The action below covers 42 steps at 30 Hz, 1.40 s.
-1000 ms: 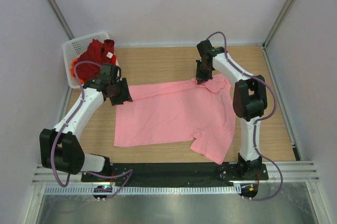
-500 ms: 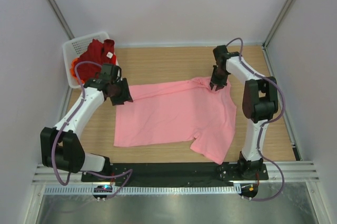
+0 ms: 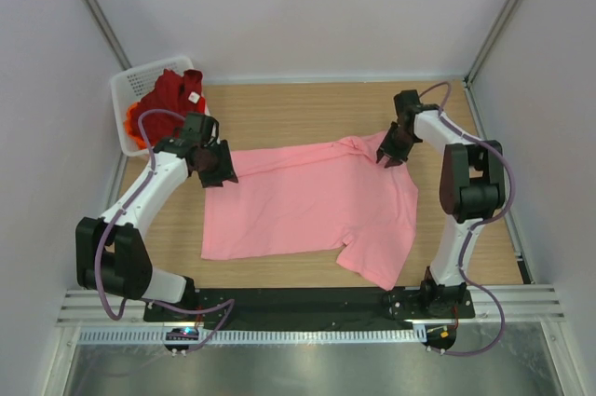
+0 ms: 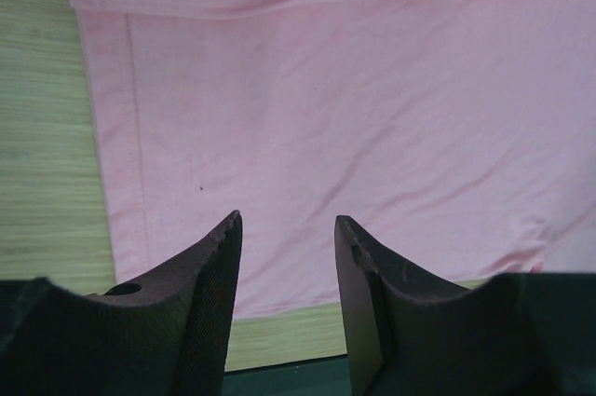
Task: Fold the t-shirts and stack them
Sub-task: Fold the tshirt
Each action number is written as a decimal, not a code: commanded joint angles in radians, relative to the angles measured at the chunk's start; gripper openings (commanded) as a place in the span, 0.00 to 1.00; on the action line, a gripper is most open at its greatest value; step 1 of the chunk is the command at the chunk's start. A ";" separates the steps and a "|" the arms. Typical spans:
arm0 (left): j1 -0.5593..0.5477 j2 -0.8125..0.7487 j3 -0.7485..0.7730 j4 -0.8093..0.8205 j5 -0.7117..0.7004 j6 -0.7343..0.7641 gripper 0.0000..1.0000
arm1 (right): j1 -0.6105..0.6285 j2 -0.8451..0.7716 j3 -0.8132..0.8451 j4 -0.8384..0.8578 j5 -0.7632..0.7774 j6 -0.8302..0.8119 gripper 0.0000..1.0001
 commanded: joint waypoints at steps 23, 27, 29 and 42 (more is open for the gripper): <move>-0.001 -0.009 0.033 0.023 -0.015 0.001 0.46 | -0.035 -0.038 0.151 -0.238 0.138 -0.101 0.01; -0.001 -0.011 0.013 0.024 -0.010 0.005 0.45 | -0.043 -0.084 0.147 -0.315 0.226 -0.149 0.01; -0.003 -0.015 0.006 0.018 -0.007 0.010 0.45 | -0.044 -0.106 0.119 -0.326 0.267 -0.159 0.01; -0.003 -0.017 -0.002 0.007 -0.006 0.030 0.45 | -0.030 -0.056 0.099 -0.235 0.304 -0.230 0.42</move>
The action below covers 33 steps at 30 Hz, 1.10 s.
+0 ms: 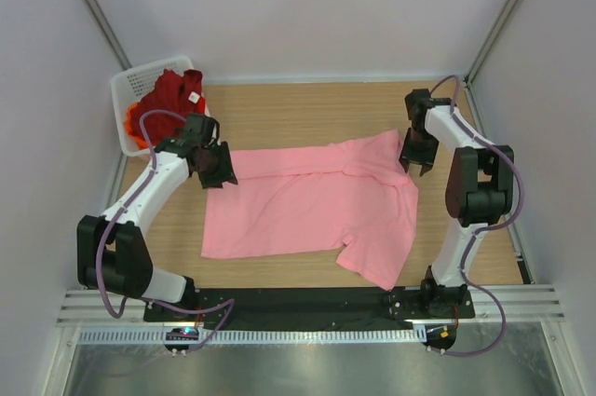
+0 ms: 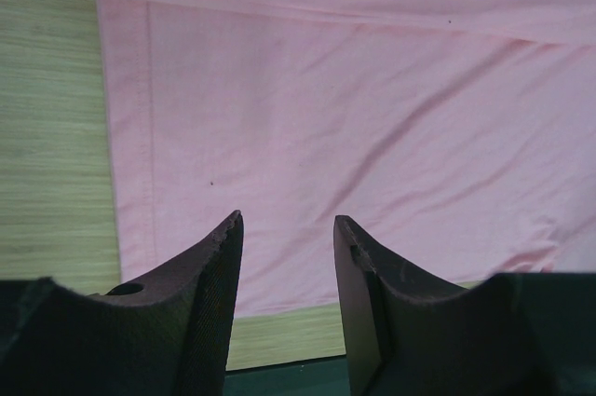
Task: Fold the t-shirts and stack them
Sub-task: Fold the tshirt
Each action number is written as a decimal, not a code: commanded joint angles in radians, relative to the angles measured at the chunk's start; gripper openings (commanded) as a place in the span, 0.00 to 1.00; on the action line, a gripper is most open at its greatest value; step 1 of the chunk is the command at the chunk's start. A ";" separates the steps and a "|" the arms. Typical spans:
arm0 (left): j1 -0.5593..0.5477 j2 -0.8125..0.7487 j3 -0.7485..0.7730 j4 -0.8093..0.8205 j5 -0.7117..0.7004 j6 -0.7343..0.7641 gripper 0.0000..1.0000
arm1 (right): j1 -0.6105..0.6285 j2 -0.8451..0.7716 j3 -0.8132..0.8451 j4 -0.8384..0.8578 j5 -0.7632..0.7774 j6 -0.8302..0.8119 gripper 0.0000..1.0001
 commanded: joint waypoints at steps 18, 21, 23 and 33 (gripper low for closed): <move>-0.003 0.102 0.075 0.038 -0.029 0.027 0.44 | 0.274 0.061 0.004 0.196 -0.174 0.081 0.16; -0.003 0.102 0.069 0.041 -0.021 0.021 0.44 | 0.272 0.087 0.019 0.205 -0.148 0.076 0.18; -0.001 0.097 0.061 0.044 -0.021 0.019 0.44 | 0.271 0.107 0.036 0.203 -0.139 0.073 0.21; -0.001 0.068 0.038 0.040 -0.012 0.019 0.44 | 0.266 0.216 0.194 0.185 -0.039 0.026 0.32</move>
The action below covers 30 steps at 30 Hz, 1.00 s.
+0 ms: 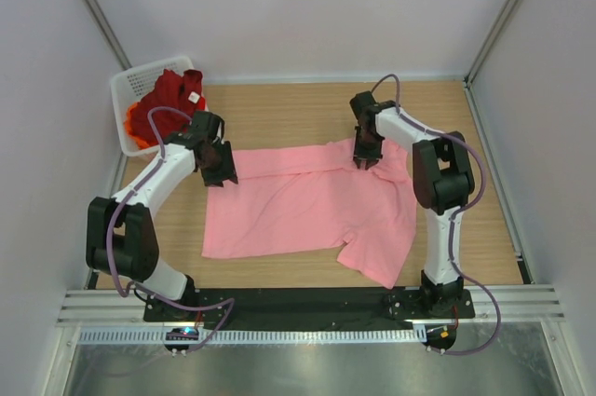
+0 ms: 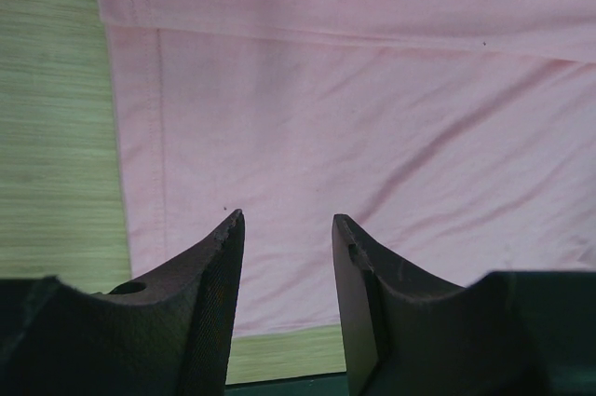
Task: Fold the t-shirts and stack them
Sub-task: Fold the tshirt
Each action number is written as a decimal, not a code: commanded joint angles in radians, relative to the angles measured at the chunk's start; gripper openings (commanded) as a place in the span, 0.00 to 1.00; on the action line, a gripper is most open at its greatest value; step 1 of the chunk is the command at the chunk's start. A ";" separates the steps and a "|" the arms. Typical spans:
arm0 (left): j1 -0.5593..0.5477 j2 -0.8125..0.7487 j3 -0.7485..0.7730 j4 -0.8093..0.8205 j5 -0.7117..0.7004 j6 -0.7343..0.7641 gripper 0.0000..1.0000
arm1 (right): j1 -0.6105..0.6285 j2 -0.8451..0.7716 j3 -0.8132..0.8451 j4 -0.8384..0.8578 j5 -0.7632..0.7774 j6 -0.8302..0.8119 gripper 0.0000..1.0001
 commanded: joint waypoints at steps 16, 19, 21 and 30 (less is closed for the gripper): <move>-0.001 -0.071 -0.030 0.018 0.030 -0.004 0.44 | -0.050 0.171 0.336 -0.023 0.079 -0.164 0.44; -0.003 -0.075 -0.032 0.016 0.030 -0.004 0.44 | -0.049 0.150 0.410 -0.098 0.077 -0.170 0.45; -0.003 -0.075 -0.032 0.016 0.032 -0.009 0.44 | -0.043 0.101 0.401 -0.128 0.076 -0.155 0.45; -0.001 -0.084 -0.032 0.018 0.044 -0.017 0.44 | -0.001 -0.182 -0.071 -0.028 -0.024 -0.055 0.20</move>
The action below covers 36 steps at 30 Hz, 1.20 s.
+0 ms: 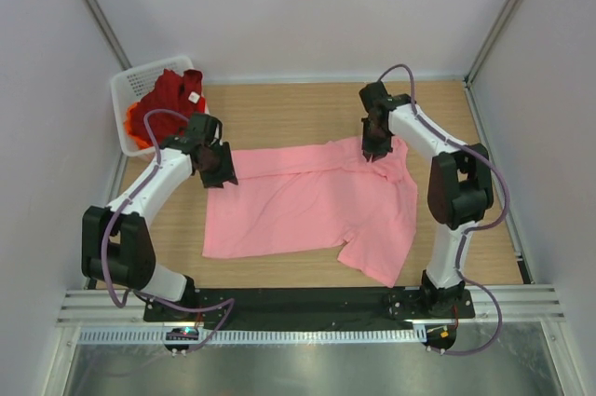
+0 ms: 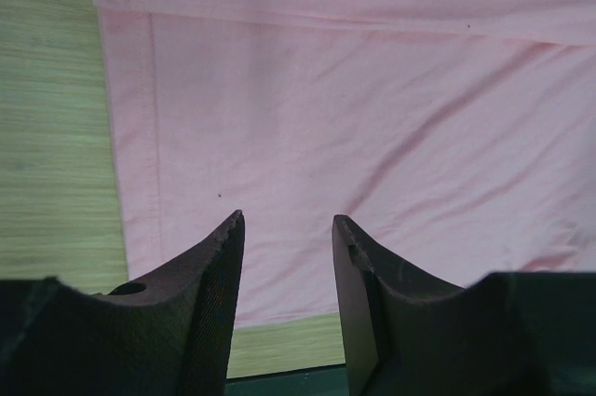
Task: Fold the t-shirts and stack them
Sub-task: Fold the tshirt
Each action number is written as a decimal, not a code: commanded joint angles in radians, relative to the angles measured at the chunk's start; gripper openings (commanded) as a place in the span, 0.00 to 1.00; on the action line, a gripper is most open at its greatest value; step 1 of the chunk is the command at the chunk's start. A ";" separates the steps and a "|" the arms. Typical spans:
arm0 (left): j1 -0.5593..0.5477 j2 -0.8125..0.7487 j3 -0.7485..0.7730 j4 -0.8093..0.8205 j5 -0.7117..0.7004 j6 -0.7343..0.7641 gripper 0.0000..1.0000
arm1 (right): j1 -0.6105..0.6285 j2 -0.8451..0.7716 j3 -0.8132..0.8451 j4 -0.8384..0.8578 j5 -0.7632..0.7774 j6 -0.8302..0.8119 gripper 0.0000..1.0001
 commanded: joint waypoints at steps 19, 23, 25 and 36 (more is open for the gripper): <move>-0.004 -0.022 -0.002 0.019 0.028 -0.016 0.44 | 0.019 0.067 -0.080 0.158 0.048 0.060 0.37; -0.004 -0.021 -0.005 0.021 0.026 -0.019 0.44 | 0.018 0.083 -0.054 0.155 0.051 0.062 0.37; -0.003 -0.022 -0.007 0.021 0.026 -0.019 0.44 | 0.016 0.106 -0.042 0.151 0.051 0.057 0.37; -0.004 -0.034 -0.007 0.016 0.025 -0.019 0.44 | 0.017 0.123 0.016 0.129 0.074 0.034 0.10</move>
